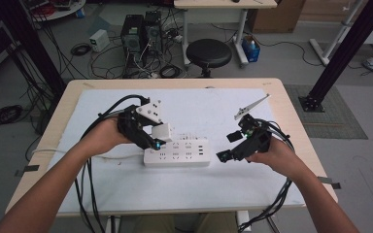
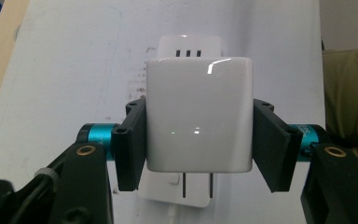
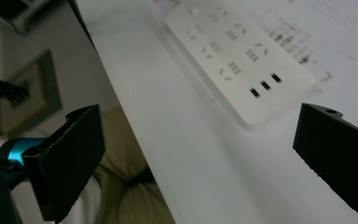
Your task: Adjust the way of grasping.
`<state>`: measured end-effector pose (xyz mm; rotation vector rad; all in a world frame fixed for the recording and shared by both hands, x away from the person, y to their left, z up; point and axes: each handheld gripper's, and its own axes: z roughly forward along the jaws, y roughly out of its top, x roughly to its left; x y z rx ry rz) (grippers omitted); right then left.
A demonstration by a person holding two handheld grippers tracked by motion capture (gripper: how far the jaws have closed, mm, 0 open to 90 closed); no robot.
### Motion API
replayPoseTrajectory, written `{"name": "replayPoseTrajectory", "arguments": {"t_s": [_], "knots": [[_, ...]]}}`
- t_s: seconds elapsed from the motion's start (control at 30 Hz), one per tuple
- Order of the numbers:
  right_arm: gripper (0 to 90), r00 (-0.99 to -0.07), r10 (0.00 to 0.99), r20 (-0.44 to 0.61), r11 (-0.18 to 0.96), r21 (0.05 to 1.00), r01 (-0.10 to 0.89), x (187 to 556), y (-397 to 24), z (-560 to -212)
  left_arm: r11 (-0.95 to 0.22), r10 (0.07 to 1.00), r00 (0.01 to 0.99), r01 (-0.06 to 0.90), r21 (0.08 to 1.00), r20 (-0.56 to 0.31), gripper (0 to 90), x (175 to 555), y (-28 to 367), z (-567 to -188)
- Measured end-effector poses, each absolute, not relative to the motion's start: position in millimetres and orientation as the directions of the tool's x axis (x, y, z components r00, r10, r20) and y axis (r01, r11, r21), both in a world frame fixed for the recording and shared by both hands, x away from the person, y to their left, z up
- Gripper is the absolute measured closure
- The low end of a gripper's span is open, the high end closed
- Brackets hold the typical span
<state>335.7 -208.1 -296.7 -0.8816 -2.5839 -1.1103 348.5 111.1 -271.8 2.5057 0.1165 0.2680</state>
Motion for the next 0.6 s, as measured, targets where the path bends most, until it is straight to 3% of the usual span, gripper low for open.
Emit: {"name": "replayPoseTrajectory", "arguments": {"t_s": [0.23,0.6], "knots": [[1.7,-0.735,0.393,0.553,0.396,0.62,0.678,337.3,-199.4,-302.8,-0.794,0.133,0.976,0.001,0.608,0.172,42.3,351.1,98.7,-275.3],[1.7,-0.669,0.38,0.639,0.308,0.594,0.743,344.2,-179.1,-308.0,-0.791,0.095,0.975,-0.049,0.61,0.202,42.3,345.3,76.6,-280.3]]}}
